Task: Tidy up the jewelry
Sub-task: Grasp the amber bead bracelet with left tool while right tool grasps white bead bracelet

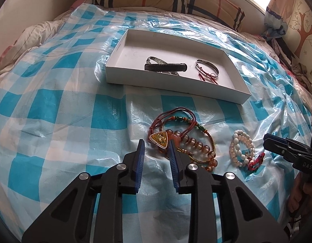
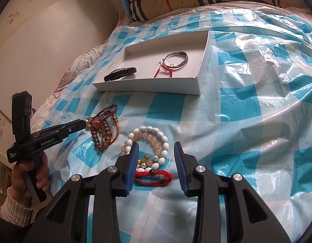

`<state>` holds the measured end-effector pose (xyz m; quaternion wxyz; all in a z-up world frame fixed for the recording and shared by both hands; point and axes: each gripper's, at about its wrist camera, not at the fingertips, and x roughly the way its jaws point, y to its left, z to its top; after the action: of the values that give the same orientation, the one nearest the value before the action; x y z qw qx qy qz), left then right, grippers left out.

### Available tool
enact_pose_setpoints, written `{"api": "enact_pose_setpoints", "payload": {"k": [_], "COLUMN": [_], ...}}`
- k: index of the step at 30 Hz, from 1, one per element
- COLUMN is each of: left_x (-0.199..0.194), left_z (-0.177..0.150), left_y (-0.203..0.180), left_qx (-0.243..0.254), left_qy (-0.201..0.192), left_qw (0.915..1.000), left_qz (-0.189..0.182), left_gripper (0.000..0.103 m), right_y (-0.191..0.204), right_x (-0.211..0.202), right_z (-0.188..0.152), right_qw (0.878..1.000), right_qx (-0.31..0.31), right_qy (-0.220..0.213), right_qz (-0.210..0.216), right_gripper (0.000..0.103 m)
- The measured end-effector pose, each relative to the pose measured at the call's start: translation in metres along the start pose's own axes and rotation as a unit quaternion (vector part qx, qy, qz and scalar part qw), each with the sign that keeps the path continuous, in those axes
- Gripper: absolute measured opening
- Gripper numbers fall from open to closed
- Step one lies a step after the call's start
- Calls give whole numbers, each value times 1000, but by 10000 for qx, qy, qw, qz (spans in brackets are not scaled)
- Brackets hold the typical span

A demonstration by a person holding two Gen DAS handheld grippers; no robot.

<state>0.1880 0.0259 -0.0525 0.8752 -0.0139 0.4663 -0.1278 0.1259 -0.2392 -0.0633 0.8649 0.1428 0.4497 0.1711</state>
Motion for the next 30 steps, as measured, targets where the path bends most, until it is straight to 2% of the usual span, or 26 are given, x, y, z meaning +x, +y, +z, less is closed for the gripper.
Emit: {"api": "enact_pose_setpoints", "payload": {"k": [6,12,13,14,15,30], "left_x": [6,22,23,23,22,-21], "left_z": [6,12,12,12,12,4], "left_y": [-3,-1,-1,0,0,11], "left_qx": [42,-107,-122,-144,-156,-224], "left_qy": [-2,127,114,89,85,-401], "left_qw": [10000,9998,9998,9998,9998,9989], "left_qz": [72,73,66,44,-4,-122], "left_gripper": [36,40,40,34,19,18], "right_y": [1,1,1,0,0,0], "right_x": [0,1,1,2,2,12], "right_z": [0,0,0,0,1,3], "right_qw": [10000,10000,10000,10000,10000,9995], "right_qx": [-6,-20,-24,-22,-21,-123], "right_qy": [-11,-8,-5,0,4,211], "right_qz": [14,-3,-10,-15,-21,-223], "right_gripper": [42,42,42,42,42,42]}}
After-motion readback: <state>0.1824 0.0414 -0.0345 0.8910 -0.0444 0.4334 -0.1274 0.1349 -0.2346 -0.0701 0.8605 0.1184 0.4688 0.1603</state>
